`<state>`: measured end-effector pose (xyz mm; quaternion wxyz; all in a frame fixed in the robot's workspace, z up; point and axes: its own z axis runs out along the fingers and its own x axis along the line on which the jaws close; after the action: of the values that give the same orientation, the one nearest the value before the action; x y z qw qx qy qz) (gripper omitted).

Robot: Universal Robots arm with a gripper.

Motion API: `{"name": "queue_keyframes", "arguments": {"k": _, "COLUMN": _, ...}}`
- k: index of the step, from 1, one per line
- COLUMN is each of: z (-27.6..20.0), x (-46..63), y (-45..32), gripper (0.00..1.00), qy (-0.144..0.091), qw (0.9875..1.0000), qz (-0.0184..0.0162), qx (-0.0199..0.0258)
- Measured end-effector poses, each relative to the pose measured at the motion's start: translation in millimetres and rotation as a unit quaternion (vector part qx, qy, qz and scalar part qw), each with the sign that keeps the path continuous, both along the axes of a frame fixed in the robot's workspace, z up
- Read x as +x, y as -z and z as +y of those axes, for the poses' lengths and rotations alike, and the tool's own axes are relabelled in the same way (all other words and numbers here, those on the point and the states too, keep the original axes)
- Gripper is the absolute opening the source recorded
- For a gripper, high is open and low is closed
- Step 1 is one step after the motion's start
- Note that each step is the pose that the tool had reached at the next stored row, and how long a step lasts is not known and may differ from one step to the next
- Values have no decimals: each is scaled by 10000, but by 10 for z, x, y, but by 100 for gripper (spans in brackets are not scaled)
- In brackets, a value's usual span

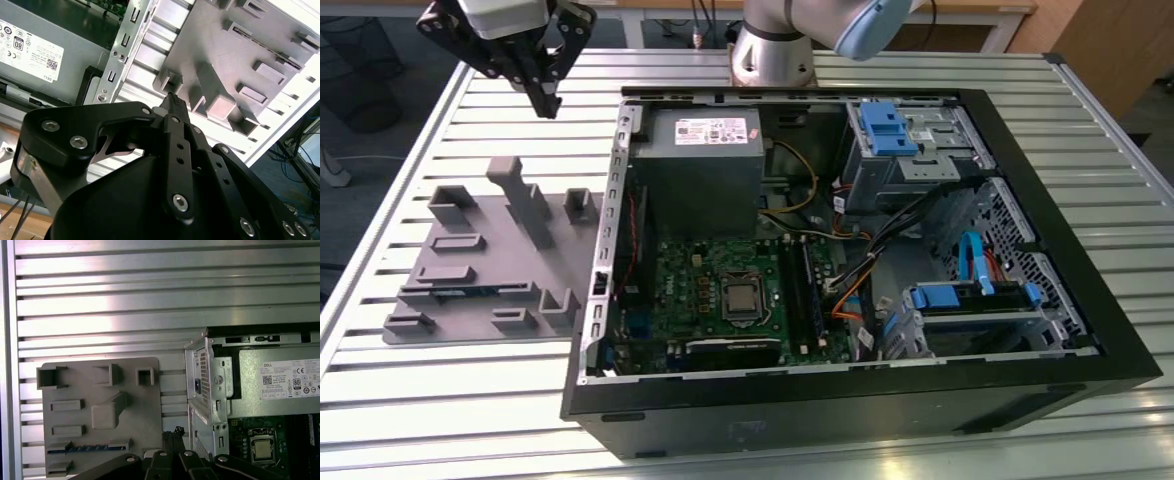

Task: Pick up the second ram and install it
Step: 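Reach for the second ram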

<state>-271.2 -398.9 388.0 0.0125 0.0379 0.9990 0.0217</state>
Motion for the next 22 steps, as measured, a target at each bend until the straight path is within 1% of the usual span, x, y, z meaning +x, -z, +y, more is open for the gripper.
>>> {"name": "queue_keyframes", "arguments": {"k": 4, "z": -2, "x": -52, "y": 0, "gripper": 11, "qy": 0, "qw": 10000, "qz": 0, "qx": 0}}
{"name": "queue_keyframes", "arguments": {"k": 8, "z": -10, "x": -77, "y": 0, "gripper": 11, "qy": 0, "qw": 10000, "qz": 0, "qx": 0}}
{"name": "queue_keyframes", "arguments": {"k": 22, "z": -10, "x": -117, "y": 0, "gripper": 11, "qy": 0, "qw": 10000, "qz": 0, "qx": 0}}
